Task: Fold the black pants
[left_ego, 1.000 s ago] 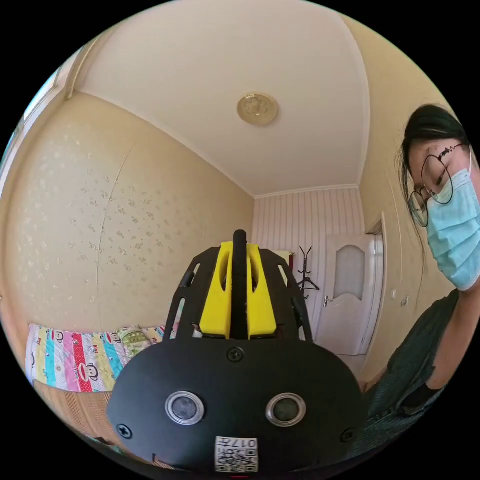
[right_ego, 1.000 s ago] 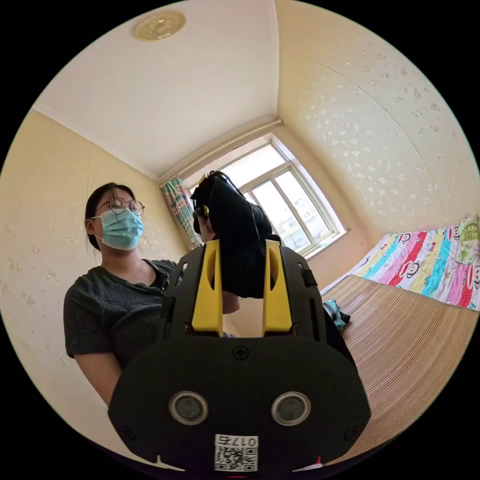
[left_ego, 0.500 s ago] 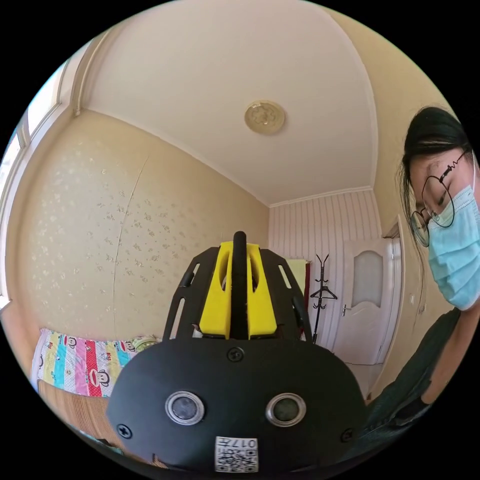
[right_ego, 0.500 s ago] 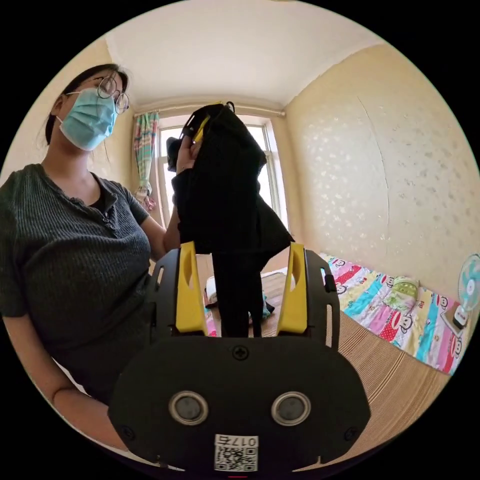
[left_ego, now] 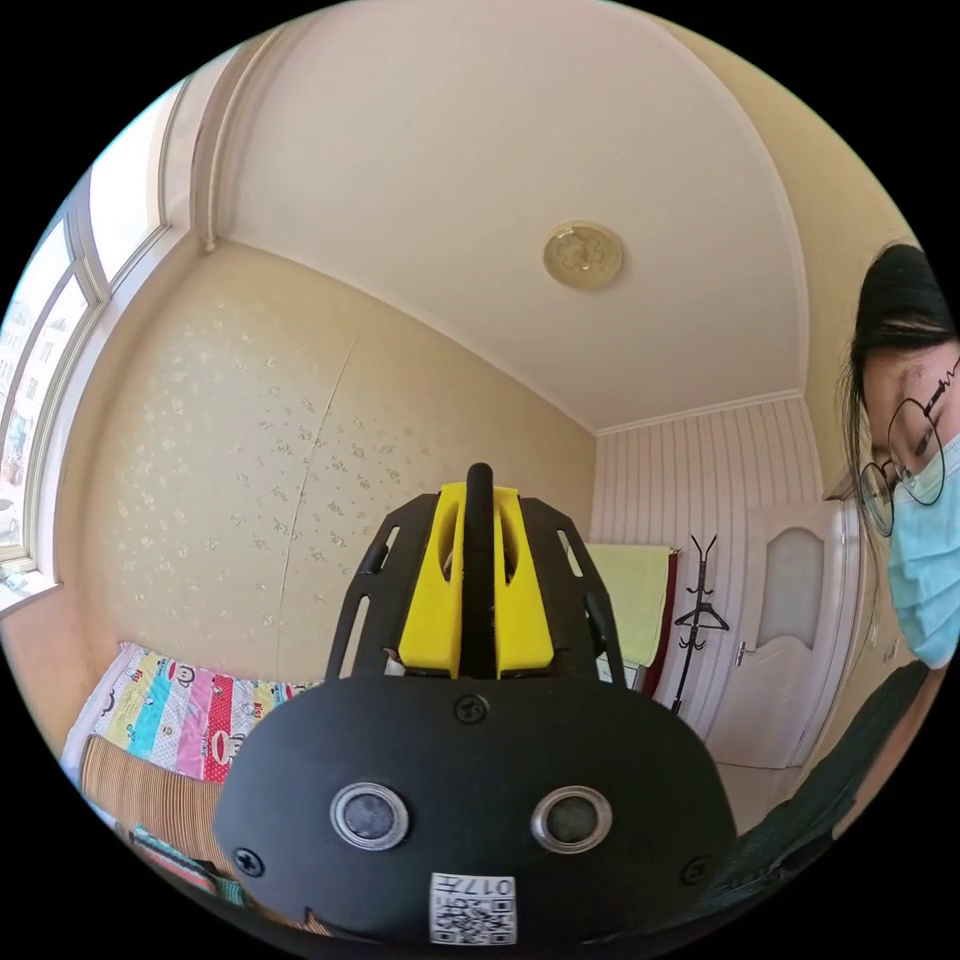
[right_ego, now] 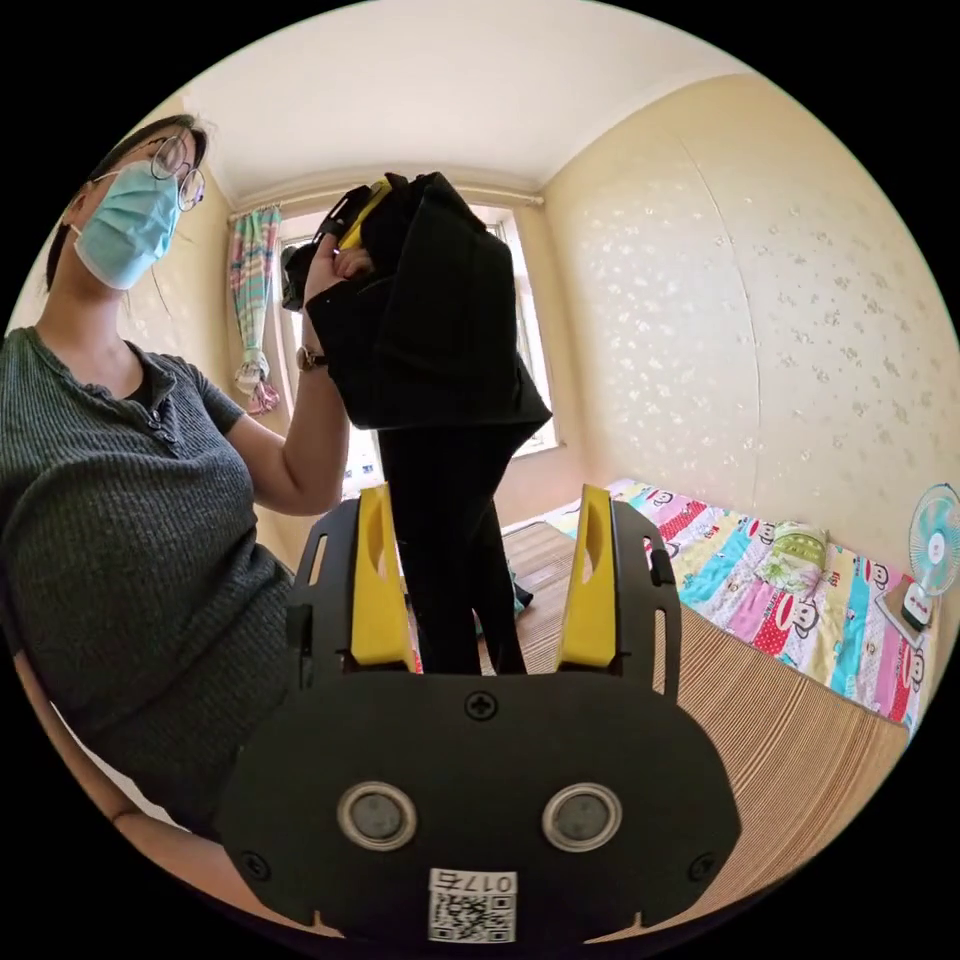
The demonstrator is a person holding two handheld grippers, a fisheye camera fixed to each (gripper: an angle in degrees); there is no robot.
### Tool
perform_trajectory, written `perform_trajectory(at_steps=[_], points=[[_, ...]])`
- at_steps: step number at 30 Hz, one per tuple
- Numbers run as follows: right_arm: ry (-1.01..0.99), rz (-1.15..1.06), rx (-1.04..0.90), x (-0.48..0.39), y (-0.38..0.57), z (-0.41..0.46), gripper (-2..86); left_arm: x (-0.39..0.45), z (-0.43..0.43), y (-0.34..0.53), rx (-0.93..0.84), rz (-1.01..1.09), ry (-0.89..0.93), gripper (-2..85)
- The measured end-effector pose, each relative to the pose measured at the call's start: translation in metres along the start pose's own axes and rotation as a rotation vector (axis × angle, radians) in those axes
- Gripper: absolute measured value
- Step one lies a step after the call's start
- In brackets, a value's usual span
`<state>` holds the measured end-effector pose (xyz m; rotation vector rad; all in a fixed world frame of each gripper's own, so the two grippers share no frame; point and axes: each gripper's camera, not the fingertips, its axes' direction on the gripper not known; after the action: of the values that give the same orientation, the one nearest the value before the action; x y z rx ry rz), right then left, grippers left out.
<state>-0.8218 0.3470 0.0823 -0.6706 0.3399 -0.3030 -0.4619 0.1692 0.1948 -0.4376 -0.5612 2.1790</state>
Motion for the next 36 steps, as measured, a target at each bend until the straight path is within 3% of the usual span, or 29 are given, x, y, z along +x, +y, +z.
perform_trajectory(at_steps=[5,8,12,14,19,23,27,30,32,36], points=[[-0.036,-0.033,0.167,-0.009,-0.051,0.018,22.3,0.002,0.003,-0.006,-0.01,0.004,0.038,4.6],[-0.093,-0.061,0.207,0.003,-0.109,0.0,8.6,-0.004,-0.003,-0.018,-0.014,0.013,0.045,4.6],[0.061,-0.289,0.222,-0.029,-0.189,-0.052,3.5,-0.027,-0.031,-0.045,0.039,0.01,0.054,4.5],[0.119,-0.412,0.227,-0.06,-0.222,-0.071,3.2,-0.045,-0.041,-0.066,0.031,0.015,0.151,4.3],[0.223,-0.553,0.084,-0.131,-0.307,-0.092,2.8,-0.067,-0.04,-0.098,0.032,-0.029,0.294,4.0],[0.249,-0.454,-0.052,-0.136,-0.358,-0.097,2.9,-0.053,-0.042,-0.104,0.145,0.029,0.171,3.9],[0.258,-0.275,-0.151,-0.075,-0.361,-0.085,2.9,-0.051,-0.02,-0.075,0.169,0.037,0.035,3.4],[0.222,-0.059,-0.236,0.013,-0.35,-0.061,2.8,-0.074,0.042,-0.042,0.048,-0.041,-0.153,1.5],[0.232,0.068,-0.286,0.084,-0.352,-0.038,2.9,-0.134,0.138,-0.015,-0.135,-0.161,-0.249,0.4],[0.551,0.126,-0.344,0.272,-0.355,0.061,3.1,-0.261,0.314,0.06,-0.333,-0.301,-0.449,1.1]])
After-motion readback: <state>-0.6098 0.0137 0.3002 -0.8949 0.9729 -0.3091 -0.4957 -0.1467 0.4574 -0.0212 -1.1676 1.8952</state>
